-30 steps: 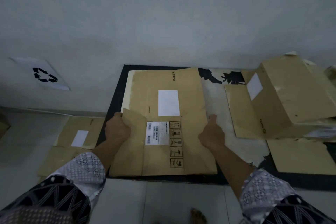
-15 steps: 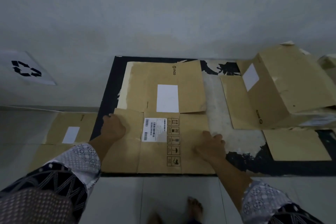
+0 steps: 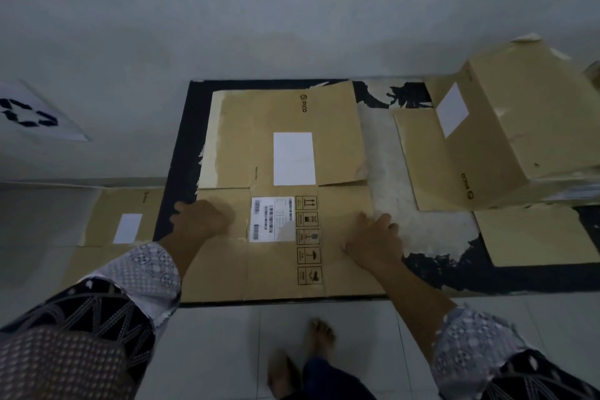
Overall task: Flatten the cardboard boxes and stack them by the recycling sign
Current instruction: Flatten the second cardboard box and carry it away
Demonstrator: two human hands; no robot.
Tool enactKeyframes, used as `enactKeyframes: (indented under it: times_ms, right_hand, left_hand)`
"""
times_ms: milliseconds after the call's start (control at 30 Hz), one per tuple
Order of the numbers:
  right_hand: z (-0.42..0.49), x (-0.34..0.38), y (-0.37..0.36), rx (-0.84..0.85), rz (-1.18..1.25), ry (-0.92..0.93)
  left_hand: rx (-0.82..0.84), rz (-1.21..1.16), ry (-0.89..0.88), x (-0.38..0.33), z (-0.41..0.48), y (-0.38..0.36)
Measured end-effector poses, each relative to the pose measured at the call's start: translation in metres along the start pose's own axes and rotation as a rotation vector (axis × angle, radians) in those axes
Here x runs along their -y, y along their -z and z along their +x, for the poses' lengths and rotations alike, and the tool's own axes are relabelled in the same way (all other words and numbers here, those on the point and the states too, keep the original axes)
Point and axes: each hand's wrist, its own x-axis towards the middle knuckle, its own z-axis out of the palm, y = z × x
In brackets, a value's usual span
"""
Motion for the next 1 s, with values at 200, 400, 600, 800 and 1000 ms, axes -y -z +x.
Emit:
enactKeyframes:
  times_ms: [200,400,600,800,1000]
  right_hand:
    - [0.060,0.019,0.031,-0.349,0.431,-0.119]
    - [0.103,0.032,0.054,-0.099,0.518,-0.151]
    - [0.120,0.033,0.046,-0.068,0.377,-0.180]
    - [0.120,0.037,0.046,-0.015,0.414,-0.231]
    - [0.117,0.031,0.046,0.006,0.506,-0.209]
  left_hand:
    - [-0.198,-0.152,0.145,-0.032,0.004,0.002]
    - [-0.206,-0.234,0.110,-0.045,0.031,0.011]
    - [-0.183,-0.152,0.080,-0.050,0.044,0.018]
    - [-0.136,-0.178,0.027,-0.037,0.056,0.029]
    - [-0.144,-0.330,-0.216,-0.019,0.046,0.028]
